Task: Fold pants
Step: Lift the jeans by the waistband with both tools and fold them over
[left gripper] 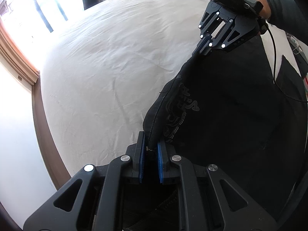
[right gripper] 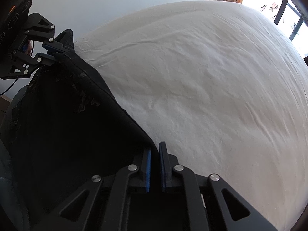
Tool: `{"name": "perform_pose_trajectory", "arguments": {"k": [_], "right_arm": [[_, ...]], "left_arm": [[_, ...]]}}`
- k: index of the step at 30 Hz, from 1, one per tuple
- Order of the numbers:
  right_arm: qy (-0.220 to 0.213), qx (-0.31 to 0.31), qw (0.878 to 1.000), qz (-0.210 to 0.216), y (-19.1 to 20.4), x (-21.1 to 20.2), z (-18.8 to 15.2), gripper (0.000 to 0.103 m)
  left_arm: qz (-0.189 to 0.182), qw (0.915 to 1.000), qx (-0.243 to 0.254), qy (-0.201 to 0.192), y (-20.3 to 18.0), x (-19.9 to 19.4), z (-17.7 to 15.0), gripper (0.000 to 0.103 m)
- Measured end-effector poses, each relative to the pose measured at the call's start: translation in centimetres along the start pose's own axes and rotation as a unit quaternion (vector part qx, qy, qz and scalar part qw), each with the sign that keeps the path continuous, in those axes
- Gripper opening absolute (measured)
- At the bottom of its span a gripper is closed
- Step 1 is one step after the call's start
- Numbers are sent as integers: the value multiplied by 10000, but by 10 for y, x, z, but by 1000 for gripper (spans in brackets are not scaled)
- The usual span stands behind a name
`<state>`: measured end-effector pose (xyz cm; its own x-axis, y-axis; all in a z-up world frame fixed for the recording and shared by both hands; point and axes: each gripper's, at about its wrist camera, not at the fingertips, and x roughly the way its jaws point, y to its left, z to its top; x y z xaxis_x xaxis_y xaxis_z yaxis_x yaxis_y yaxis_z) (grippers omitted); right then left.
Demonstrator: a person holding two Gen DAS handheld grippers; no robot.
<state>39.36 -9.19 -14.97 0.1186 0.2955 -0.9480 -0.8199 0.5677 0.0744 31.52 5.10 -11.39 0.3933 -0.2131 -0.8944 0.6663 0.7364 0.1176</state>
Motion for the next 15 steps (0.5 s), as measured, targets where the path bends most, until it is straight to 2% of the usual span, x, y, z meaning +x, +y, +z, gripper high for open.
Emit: {"name": "perform_pose_trajectory", "arguments": {"k": [10,15], "right_arm": [[-414,224,9981,-400,35,-33,-15,4],[-829,593,9943,-328,68,-55,-31,4]], "left_arm": [[114,9992,-251,-293,-11,-36,-11,10],[143,9983,-311,-462,-29,-64,-17,10]]}}
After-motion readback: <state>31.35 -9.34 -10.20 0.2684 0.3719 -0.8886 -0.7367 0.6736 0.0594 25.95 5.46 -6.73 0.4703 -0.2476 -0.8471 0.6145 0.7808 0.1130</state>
